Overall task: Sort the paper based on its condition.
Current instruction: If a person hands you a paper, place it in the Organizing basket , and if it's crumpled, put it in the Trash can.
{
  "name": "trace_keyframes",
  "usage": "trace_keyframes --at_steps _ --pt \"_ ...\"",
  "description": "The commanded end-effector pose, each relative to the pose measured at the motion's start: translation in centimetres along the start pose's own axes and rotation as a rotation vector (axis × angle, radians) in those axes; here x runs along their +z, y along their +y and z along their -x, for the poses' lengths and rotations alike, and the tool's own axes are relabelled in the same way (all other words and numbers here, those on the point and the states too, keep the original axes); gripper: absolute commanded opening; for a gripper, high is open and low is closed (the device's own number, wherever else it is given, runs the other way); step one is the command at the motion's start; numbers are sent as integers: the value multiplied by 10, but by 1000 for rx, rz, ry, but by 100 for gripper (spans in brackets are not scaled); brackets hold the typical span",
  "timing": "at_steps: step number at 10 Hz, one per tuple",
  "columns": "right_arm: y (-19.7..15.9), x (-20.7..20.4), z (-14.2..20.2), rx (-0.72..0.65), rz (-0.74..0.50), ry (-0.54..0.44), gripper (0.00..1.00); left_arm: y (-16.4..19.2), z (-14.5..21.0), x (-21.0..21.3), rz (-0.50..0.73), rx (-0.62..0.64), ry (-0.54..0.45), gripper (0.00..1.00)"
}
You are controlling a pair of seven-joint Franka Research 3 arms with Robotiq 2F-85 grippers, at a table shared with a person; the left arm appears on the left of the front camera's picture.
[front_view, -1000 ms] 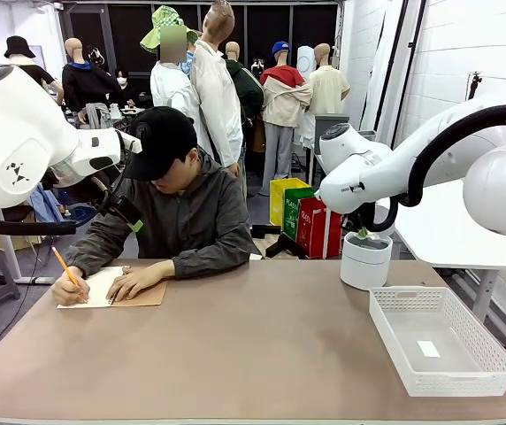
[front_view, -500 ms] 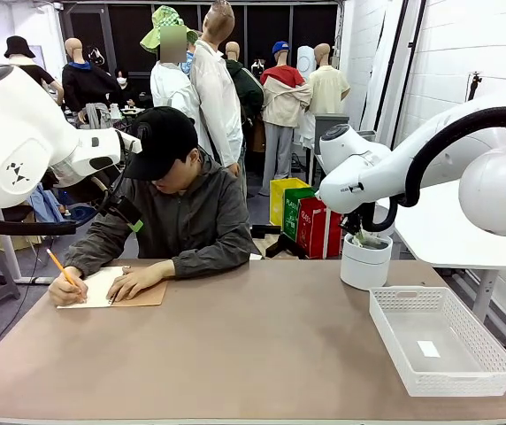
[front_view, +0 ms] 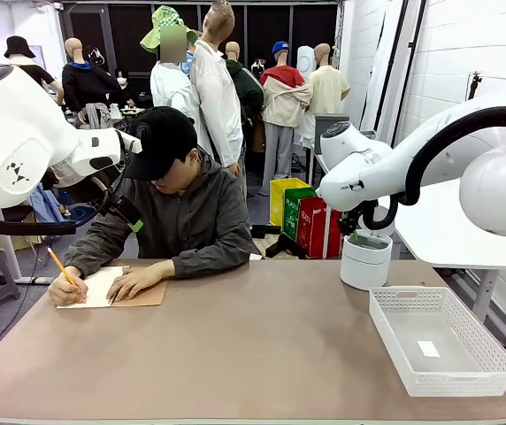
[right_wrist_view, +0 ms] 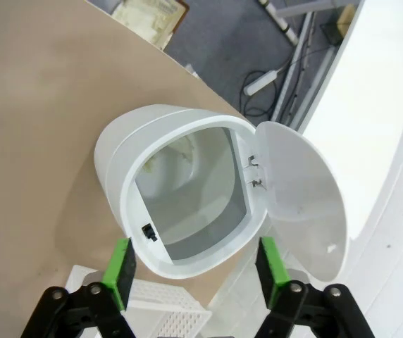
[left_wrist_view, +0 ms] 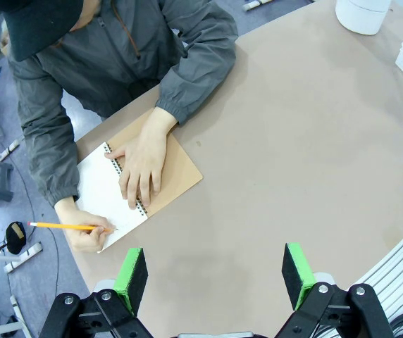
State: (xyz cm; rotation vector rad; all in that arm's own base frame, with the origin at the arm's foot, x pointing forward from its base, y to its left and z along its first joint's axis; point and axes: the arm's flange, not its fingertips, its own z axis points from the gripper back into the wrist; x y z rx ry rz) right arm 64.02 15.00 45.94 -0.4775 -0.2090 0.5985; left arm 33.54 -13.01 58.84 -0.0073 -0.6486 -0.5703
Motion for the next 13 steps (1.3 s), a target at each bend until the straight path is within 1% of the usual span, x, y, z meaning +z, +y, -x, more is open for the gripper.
trace_keyframes --at_steps 1,3,5,6,13 --pt "3 13 2 -5 -23 14 100 1 -1 1 0 1 1 100" --pt "7 22 4 28 -51 39 100 1 -1 1 0 1 1 100" --pt "8 27 5 4 -10 62 100 1 -1 1 0 1 1 100" --pt "10 21 3 10 -22 25 100 1 -1 1 0 1 1 100" --pt "10 21 3 10 -22 25 100 1 -1 1 0 1 1 100"
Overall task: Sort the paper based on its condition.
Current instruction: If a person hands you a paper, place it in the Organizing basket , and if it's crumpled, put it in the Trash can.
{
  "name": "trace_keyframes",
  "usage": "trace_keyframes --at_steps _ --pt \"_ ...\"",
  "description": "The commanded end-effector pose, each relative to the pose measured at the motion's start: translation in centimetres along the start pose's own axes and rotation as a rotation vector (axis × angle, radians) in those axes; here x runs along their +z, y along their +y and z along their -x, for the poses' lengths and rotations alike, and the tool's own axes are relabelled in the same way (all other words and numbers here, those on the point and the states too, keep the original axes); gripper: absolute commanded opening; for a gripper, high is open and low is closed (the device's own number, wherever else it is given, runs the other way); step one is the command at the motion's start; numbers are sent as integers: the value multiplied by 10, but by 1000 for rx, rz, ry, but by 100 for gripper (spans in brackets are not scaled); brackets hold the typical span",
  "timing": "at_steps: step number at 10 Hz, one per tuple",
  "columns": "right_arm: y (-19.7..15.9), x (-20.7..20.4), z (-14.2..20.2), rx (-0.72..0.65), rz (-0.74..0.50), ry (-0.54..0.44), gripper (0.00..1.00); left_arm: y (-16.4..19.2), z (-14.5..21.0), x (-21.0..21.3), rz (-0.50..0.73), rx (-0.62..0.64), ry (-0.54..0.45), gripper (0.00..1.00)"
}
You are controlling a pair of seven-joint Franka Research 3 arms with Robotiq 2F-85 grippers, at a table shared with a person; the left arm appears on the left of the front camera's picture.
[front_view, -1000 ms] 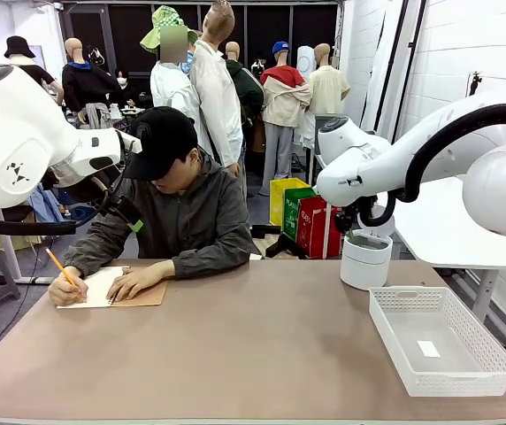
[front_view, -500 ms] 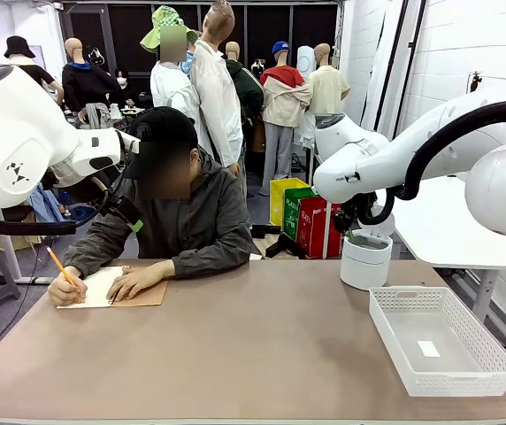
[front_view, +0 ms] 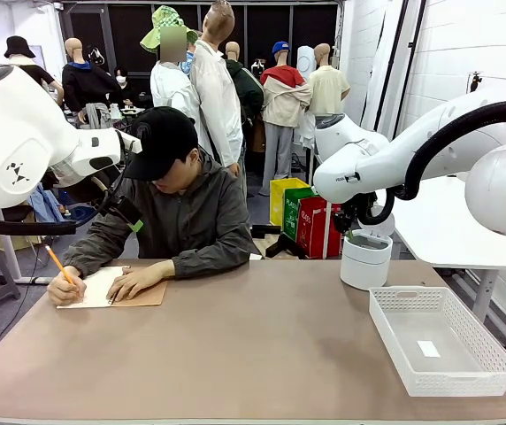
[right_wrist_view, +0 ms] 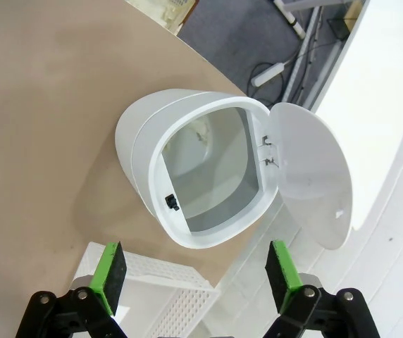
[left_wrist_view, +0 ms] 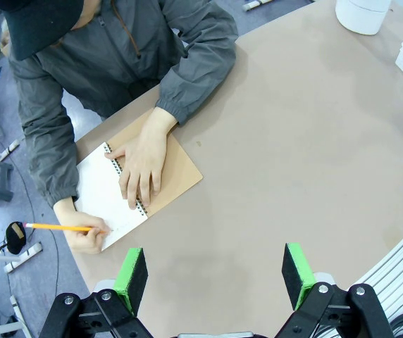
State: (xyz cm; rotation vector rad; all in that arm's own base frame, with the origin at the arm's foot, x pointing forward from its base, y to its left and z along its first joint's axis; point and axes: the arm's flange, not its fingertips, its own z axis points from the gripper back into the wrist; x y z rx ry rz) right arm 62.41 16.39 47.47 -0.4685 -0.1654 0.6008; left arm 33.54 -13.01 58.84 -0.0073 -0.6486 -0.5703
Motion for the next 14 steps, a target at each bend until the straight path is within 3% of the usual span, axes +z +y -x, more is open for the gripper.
trace_keyframes --at_steps 1,6,9,14 --pt "-1 -3 -2 0 -1 -12 100 1 -1 1 0 1 1 100" --pt "0 0 0 0 0 0 100 1 -1 1 0 1 1 100" --pt "23 51 37 48 -203 -144 100 1 -1 1 0 1 1 100" --pt "62 108 106 132 -361 -359 100 1 -1 1 0 1 1 100"
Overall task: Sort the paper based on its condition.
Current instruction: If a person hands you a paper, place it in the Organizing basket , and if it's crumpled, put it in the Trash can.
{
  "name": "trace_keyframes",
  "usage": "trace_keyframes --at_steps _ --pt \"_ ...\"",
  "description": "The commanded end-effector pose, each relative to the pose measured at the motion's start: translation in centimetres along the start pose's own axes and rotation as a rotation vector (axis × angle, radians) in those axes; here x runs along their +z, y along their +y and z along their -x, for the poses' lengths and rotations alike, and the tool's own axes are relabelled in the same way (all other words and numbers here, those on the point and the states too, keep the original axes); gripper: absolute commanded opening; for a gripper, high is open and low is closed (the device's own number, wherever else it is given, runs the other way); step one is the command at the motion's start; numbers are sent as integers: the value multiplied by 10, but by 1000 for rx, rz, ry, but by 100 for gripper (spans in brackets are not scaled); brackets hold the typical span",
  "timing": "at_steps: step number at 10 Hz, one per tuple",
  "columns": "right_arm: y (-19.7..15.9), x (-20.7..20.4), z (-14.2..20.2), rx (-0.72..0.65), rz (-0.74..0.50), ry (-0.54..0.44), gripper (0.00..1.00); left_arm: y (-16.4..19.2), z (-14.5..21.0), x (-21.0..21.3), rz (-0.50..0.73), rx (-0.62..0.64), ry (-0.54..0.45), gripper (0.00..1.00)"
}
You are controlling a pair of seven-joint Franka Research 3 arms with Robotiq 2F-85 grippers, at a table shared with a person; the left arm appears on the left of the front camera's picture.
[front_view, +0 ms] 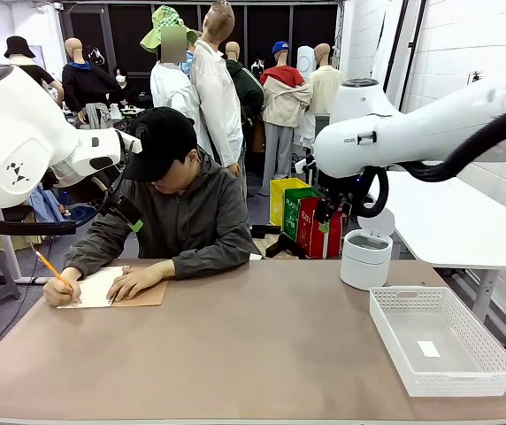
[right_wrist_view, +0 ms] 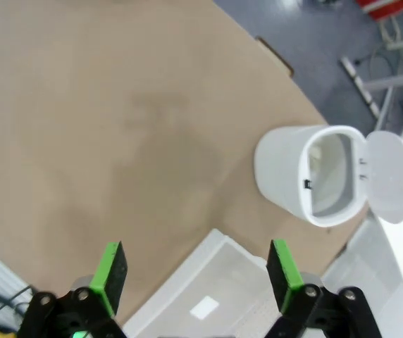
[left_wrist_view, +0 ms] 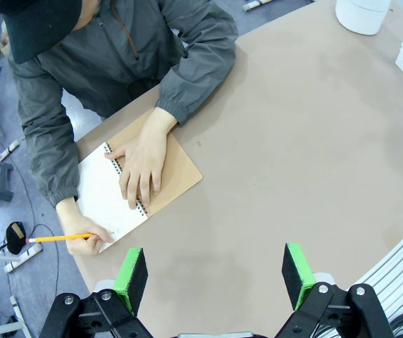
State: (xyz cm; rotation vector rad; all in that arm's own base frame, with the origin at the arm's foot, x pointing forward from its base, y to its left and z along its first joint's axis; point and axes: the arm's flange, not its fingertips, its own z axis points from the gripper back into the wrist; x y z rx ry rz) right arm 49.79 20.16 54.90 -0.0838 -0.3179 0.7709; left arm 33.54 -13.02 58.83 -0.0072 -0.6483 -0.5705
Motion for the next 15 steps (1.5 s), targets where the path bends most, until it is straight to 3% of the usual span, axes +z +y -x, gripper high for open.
trace_keyframes --at_steps 1,4,8,15 --pt "19 5 37 62 -67 -120 100 1 -1 1 0 1 1 100" --pt "53 19 53 174 -171 -236 100 1 -1 1 0 1 1 100" --pt "66 36 69 295 -278 -357 100 1 -1 1 0 1 1 100" --pt "62 42 76 234 -281 -544 100 1 -1 1 0 1 1 100"
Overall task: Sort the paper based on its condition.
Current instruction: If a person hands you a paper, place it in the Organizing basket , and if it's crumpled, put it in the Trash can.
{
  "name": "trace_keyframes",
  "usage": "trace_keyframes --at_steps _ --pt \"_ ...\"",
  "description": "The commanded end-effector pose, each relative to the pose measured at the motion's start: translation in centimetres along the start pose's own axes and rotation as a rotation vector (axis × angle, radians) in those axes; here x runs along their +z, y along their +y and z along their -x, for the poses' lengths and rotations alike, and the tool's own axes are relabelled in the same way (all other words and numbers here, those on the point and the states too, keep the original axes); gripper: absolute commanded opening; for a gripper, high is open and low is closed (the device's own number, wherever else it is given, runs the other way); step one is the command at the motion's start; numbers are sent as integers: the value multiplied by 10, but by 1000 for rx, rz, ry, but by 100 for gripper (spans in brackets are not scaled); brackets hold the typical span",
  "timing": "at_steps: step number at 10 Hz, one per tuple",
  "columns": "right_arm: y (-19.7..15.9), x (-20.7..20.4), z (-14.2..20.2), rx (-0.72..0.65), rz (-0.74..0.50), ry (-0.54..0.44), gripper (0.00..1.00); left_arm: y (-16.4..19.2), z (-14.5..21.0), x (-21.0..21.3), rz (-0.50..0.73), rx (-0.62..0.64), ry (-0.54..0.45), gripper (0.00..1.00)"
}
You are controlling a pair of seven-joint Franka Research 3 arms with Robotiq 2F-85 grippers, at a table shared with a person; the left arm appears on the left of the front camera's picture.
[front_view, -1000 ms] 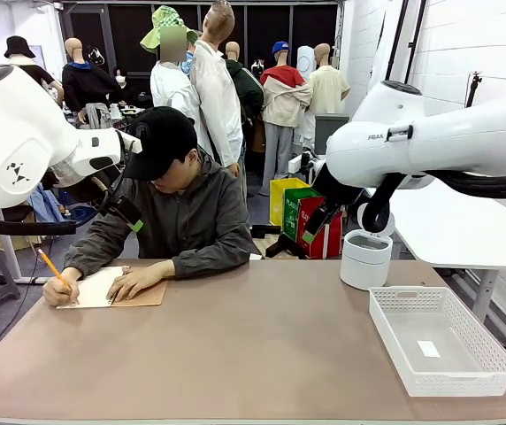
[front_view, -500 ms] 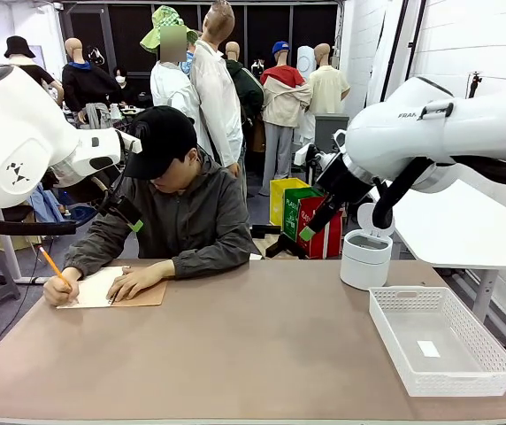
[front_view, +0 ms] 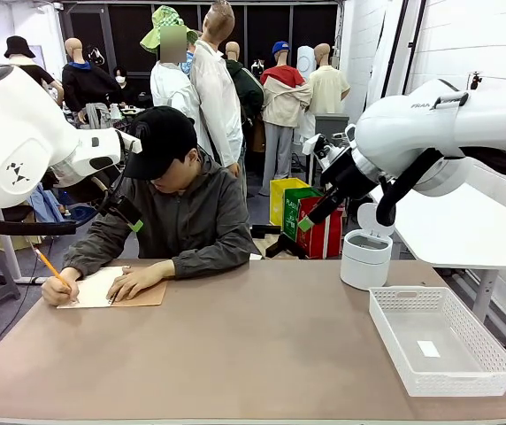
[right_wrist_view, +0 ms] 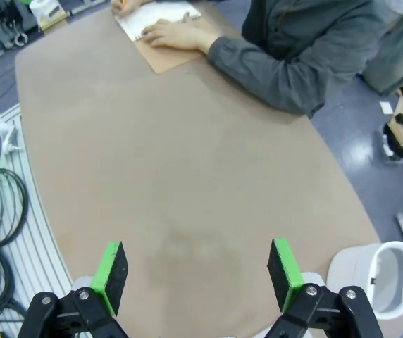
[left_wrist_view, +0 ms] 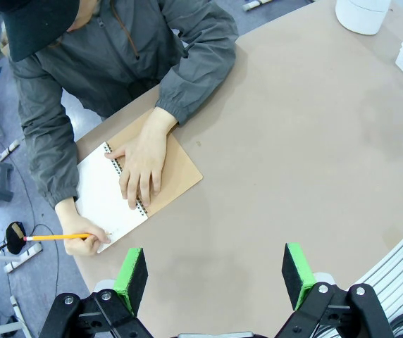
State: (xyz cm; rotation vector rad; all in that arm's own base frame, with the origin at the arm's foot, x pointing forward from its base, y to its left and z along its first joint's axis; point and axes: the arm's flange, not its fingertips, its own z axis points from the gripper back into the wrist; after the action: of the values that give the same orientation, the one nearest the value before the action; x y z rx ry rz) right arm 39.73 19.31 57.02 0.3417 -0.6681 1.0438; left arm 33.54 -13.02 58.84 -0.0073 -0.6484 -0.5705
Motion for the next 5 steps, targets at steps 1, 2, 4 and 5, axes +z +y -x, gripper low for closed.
trace_keyframes --at_steps 1,2,4,5 --pt "6 -7 12 22 26 -41 100 1 -1 1 0 1 1 100" --pt "7 -6 11 33 44 -42 100 1 -1 1 0 1 1 100" --pt "0 0 1 0 13 -11 100 1 -1 1 0 1 1 100" --pt "0 0 1 0 13 -11 100 1 -1 1 0 1 1 100"
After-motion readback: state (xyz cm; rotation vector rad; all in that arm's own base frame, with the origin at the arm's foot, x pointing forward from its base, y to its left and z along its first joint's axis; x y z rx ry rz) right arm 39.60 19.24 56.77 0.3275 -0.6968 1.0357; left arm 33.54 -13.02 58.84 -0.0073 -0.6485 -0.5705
